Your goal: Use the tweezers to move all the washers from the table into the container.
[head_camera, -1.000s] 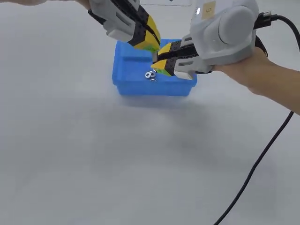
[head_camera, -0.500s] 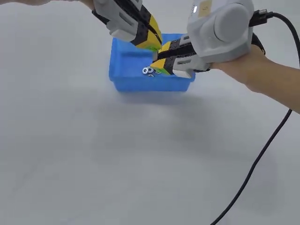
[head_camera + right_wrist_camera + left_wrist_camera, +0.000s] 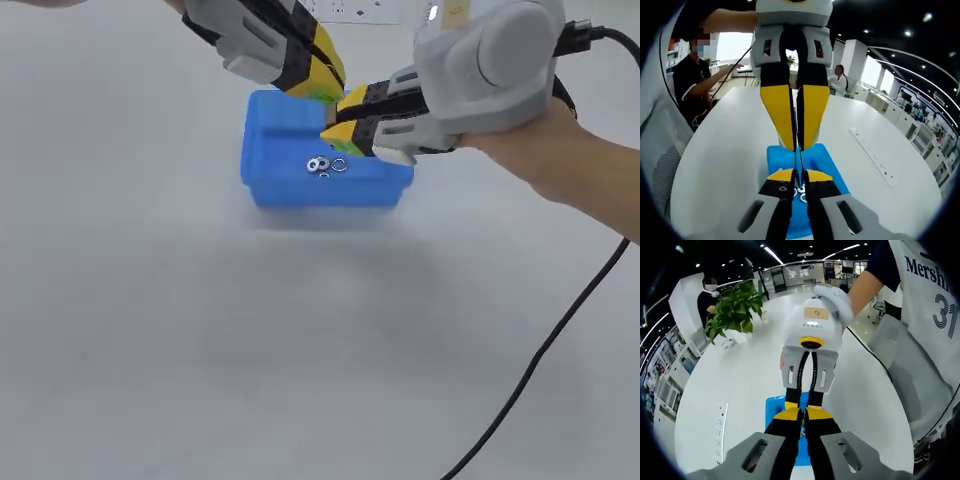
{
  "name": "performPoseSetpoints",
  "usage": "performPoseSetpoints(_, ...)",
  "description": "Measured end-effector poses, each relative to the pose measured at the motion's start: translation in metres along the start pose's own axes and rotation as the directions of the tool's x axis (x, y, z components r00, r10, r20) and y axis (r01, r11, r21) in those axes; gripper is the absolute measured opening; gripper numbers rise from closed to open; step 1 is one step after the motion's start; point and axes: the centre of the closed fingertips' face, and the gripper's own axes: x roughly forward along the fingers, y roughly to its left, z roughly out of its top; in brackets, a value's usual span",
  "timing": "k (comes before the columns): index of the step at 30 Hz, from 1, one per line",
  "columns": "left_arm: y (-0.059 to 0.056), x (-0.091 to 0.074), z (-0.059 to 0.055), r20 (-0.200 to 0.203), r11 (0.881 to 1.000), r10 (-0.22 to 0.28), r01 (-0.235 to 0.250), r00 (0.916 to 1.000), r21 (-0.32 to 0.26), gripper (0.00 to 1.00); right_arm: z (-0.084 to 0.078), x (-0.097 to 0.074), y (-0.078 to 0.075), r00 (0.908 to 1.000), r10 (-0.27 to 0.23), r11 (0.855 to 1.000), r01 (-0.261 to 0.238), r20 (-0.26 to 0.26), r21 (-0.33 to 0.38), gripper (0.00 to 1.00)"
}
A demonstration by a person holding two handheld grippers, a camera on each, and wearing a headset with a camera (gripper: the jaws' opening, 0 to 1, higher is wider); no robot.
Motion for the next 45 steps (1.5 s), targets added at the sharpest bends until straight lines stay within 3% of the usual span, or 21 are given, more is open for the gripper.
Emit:
performPoseSetpoints(5,-0.011,-0.017,0.023,0.059,1.000,0.011,-0.012,0.9982,0.011,0.06,0.024,-0.024,0.010,0.9984,-0.013,1.000,0.013,0.055,-0.007,0.08)
performPoseSetpoints(10,-0.031,-0.033,0.040,0.101,1.000,0.014,-0.017,0.9948,0.023,0.06,0.038,-0.043,0.027,0.9973,-0.005,1.000,0.006,0.073,-0.010,0.08)
performPoseSetpoints(18,-0.064,-0.027,0.031,0.084,1.000,0.014,-0.015,0.9964,0.003,0.06,0.028,-0.053,0.058,0.9990,0.042,0.998,-0.042,0.013,-0.041,0.08)
performPoseSetpoints(23,-0.079,-0.012,0.010,0.037,1.000,0.014,-0.013,0.9992,-0.018,0.06,0.010,-0.052,0.076,0.9947,0.089,0.995,-0.092,-0.050,-0.044,0.08)
performPoseSetpoints(25,-0.082,-0.006,0.003,0.034,0.999,0.009,-0.008,0.9994,-0.041,0.06,0.001,-0.049,0.084,0.9898,0.115,0.992,-0.119,-0.084,-0.038,0.08)
performPoseSetpoints(29,-0.089,0.012,-0.016,-0.014,0.997,0.001,-0.002,0.9999,-0.075,0.06,-0.017,-0.040,0.092,0.9780,0.146,0.987,-0.154,-0.149,-0.044,0.08)
performPoseSetpoints(33,-0.096,0.027,-0.046,-0.114,0.998,-0.031,0.025,0.9930,-0.054,0.05,-0.032,-0.030,0.095,0.9673,0.168,0.984,-0.177,-0.190,-0.030,0.08)
performPoseSetpoints(36,-0.100,0.041,-0.061,-0.105,0.994,-0.057,0.047,0.9929,-0.094,0.05,-0.041,-0.021,0.090,0.9625,0.173,0.984,-0.180,-0.209,-0.014,0.08)
performPoseSetpoints(39,-0.097,0.050,-0.077,-0.123,0.991,-0.062,0.047,0.9905,-0.124,0.05,-0.053,-0.011,0.092,0.9484,0.201,0.975,-0.218,-0.245,-0.043,0.08)
performPoseSetpoints(43,-0.095,0.058,-0.091,-0.114,0.987,-0.072,0.055,0.9908,-0.151,0.05,-0.073,0.000,0.097,0.9272,0.233,0.963,-0.262,-0.294,-0.066,0.08)
performPoseSetpoints(45,-0.094,0.059,-0.095,-0.116,0.984,-0.080,0.061,0.9900,-0.166,0.05,-0.077,0.001,0.099,0.9235,0.239,0.961,-0.268,-0.300,-0.060,0.08)
